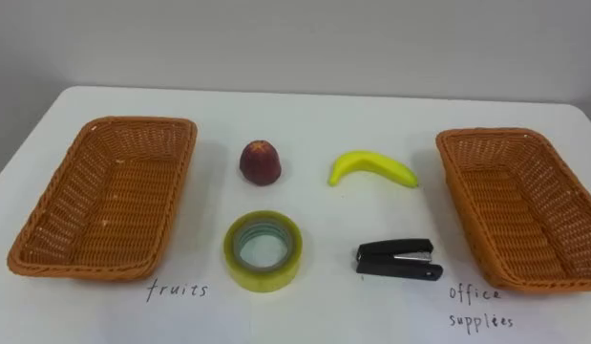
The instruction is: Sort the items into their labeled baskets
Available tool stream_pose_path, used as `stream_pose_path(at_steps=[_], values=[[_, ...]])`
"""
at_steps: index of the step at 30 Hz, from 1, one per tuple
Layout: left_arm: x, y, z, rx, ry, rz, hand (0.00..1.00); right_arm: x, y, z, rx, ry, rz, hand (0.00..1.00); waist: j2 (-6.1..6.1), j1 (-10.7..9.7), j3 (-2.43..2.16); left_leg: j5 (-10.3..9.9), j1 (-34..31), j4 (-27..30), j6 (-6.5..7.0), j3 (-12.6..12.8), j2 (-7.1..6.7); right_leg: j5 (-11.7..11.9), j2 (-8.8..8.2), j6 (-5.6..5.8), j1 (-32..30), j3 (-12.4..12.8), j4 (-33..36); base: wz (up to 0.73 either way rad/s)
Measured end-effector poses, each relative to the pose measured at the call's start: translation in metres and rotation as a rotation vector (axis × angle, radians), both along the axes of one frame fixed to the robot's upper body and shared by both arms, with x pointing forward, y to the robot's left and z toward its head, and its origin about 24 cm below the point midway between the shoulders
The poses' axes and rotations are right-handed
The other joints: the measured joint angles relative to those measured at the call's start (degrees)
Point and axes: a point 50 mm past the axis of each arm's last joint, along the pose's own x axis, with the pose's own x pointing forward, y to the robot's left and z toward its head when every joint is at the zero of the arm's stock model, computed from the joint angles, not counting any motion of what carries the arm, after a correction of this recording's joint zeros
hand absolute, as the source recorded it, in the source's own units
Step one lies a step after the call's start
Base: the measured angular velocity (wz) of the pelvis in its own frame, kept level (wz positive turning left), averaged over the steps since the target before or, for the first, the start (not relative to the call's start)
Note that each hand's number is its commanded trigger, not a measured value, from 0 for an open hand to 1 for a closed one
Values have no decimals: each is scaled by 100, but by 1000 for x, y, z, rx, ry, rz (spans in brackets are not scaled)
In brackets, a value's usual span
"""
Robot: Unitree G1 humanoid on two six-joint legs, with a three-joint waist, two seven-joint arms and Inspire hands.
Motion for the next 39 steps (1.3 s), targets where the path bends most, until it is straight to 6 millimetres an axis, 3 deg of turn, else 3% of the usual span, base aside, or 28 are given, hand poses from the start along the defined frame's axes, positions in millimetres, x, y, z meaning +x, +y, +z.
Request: stream_pose_path(at_steps=[25, 39], values=[[-6, 1, 0, 11, 33, -31, 0, -3, -1, 0, -3, 2, -53, 0, 45, -5, -7, -5, -16, 11, 6, 0, 1, 2, -1, -2, -1, 21, 46, 0], [-4, 9, 3, 43, -6, 15, 0, -27, -16, 1, -59, 45, -280, 0, 37, -165, -4, -6, 87, -17, 8, 4, -2, 1, -1, 0, 102, 35, 14, 1]])
